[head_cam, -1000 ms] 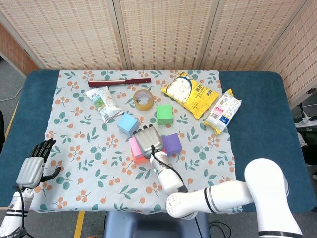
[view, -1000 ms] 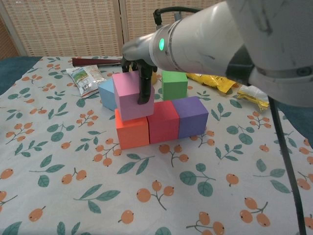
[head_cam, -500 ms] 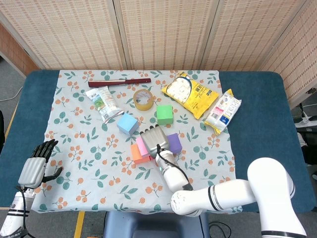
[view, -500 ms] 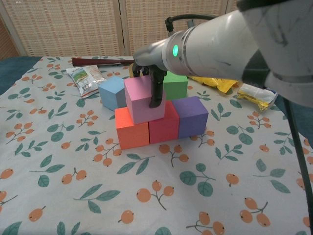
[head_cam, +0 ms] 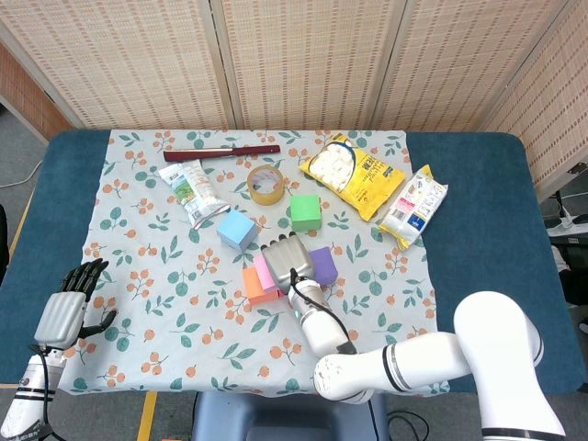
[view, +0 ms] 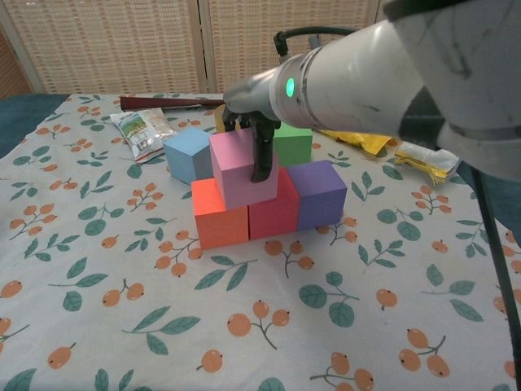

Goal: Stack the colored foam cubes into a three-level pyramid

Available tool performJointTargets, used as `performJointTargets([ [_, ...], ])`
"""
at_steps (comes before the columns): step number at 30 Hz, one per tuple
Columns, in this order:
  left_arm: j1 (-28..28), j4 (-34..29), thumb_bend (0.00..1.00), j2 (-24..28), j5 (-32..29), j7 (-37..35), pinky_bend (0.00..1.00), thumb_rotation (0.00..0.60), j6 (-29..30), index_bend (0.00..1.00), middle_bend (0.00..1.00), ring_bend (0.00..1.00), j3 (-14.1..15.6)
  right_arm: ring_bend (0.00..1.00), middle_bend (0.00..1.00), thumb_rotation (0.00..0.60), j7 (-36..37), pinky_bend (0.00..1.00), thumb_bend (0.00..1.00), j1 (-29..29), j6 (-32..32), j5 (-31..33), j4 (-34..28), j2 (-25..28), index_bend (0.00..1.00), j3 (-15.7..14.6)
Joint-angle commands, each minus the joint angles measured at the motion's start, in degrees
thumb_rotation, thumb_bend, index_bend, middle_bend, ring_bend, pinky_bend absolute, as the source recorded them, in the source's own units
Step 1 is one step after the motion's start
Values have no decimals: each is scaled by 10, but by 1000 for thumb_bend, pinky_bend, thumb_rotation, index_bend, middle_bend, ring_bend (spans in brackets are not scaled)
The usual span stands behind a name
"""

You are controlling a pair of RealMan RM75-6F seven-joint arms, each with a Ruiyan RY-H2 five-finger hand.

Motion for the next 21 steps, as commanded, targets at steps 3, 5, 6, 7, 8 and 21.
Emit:
performJointTargets([
  [3, 0, 1, 326, 0, 0, 0, 97, 600, 1, 0, 8, 22, -1, 183, 345, 600, -11, 219, 180, 7, 6, 20, -2, 2, 386, 1],
  [5, 0, 1, 325, -1, 0, 1, 98, 600, 1, 0, 6, 22, -1, 166, 311, 600, -12, 215, 180, 8, 6, 24, -3, 3, 338, 2],
  [6, 0, 1, 325, -1, 0, 1, 98, 600, 1, 0, 6, 22, -1, 156, 293, 600, -11, 214, 180, 8, 5, 25, -3, 3, 311, 3],
  [7, 0, 1, 324, -1, 0, 1, 98, 600, 1, 0, 6, 22, -1, 150, 281, 600, -11, 213, 180, 8, 5, 25, -3, 3, 292, 3],
  [8, 0, 1, 324, -1, 0, 2, 98, 600, 1, 0, 6, 22, -1, 142, 266, 600, -10, 212, 180, 8, 5, 24, -2, 3, 266, 2],
  [21, 1, 0, 325, 0, -1, 1, 97, 600, 1, 0, 7, 22, -1, 112, 209, 600, -13, 194, 180, 13, 4, 36, -13, 13, 141, 2],
])
